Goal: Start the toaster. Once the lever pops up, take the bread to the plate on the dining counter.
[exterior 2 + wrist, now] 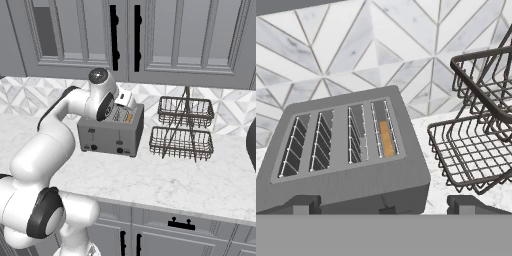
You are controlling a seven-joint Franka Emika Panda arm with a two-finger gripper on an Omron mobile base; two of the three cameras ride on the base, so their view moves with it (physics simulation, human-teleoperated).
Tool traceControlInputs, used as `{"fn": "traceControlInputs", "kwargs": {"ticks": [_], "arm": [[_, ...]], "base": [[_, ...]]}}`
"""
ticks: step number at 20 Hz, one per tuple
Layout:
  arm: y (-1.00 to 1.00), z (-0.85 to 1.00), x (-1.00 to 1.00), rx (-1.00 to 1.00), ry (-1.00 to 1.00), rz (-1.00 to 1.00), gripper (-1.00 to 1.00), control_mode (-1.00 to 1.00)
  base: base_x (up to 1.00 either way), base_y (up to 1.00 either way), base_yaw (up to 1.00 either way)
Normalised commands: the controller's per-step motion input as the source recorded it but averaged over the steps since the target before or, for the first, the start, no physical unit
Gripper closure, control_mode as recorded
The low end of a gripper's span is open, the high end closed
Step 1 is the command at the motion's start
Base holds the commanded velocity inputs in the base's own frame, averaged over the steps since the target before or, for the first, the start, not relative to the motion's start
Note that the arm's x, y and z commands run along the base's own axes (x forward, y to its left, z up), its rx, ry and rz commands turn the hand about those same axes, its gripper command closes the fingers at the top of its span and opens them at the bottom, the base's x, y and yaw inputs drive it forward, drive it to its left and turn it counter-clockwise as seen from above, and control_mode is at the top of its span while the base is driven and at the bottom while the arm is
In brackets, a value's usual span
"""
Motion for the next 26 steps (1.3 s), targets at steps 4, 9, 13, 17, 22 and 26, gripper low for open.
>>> {"fn": "traceControlInputs", "kwargs": {"ticks": [4, 9, 13, 17, 22, 26], "arm": [[0.00, 0.00, 0.00, 0.00, 0.00, 0.00, -1.00, -1.00], [0.00, 0.00, 0.00, 0.00, 0.00, 0.00, -1.00, -1.00], [0.00, 0.00, 0.00, 0.00, 0.00, 0.00, -1.00, -1.00], [0.00, 0.00, 0.00, 0.00, 0.00, 0.00, -1.00, -1.00], [0.00, 0.00, 0.00, 0.00, 0.00, 0.00, -1.00, -1.00], [0.00, 0.00, 0.00, 0.00, 0.00, 0.00, -1.00, -1.00]], "base": [[0.00, 0.00, 0.00], [0.00, 0.00, 0.00], [0.00, 0.00, 0.00], [0.00, 0.00, 0.00], [0.00, 0.00, 0.00], [0.00, 0.00, 0.00]]}}
